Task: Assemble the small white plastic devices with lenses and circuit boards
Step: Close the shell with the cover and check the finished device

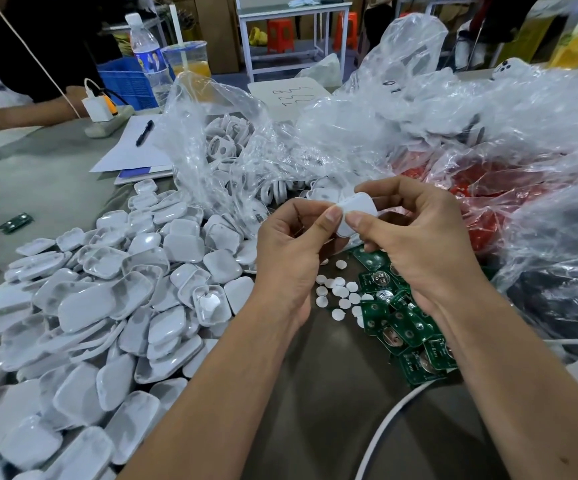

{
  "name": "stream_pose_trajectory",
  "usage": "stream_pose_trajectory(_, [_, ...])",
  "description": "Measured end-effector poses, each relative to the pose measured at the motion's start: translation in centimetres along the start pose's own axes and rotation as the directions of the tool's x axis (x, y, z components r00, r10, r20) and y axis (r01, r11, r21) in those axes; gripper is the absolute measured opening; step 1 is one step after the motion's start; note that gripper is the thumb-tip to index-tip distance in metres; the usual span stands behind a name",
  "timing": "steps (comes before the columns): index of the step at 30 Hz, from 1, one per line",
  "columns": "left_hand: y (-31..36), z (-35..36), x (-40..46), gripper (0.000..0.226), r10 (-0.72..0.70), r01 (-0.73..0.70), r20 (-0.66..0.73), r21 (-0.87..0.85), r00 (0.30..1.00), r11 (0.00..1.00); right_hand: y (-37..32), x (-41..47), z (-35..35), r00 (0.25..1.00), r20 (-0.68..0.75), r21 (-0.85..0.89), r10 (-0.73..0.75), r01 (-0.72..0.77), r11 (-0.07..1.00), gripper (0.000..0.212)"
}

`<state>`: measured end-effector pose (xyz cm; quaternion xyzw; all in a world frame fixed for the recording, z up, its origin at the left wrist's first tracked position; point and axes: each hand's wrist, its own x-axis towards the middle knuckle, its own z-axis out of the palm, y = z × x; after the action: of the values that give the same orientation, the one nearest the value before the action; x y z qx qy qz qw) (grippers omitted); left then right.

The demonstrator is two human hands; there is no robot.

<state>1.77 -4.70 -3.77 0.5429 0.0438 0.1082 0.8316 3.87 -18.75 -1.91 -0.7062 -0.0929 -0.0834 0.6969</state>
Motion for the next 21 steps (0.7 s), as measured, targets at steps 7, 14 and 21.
stream_pose_trajectory(7, [0.00, 0.17, -0.09, 0.007, -0.115, 0.117, 0.033, -0.107, 0.993, 0.987, 0.06, 0.03, -0.04, 1.000, -0.008, 0.027, 0.024, -0.023, 0.999, 0.026])
stream_pose_trajectory(14, [0.25, 0.40, -0.18, 0.002, -0.155, 0.158, 0.030, -0.202, 0.987, 0.967, -0.05, -0.05, -0.21, 0.997, 0.054, 0.079, 0.062, -0.066, 0.995, 0.026])
stream_pose_trajectory(21, [0.28, 0.20, -0.16, 0.006, -0.136, 0.139, 0.030, -0.152, 0.990, 0.978, 0.05, 0.05, -0.11, 0.997, 0.026, 0.074, 0.067, -0.069, 0.995, 0.008])
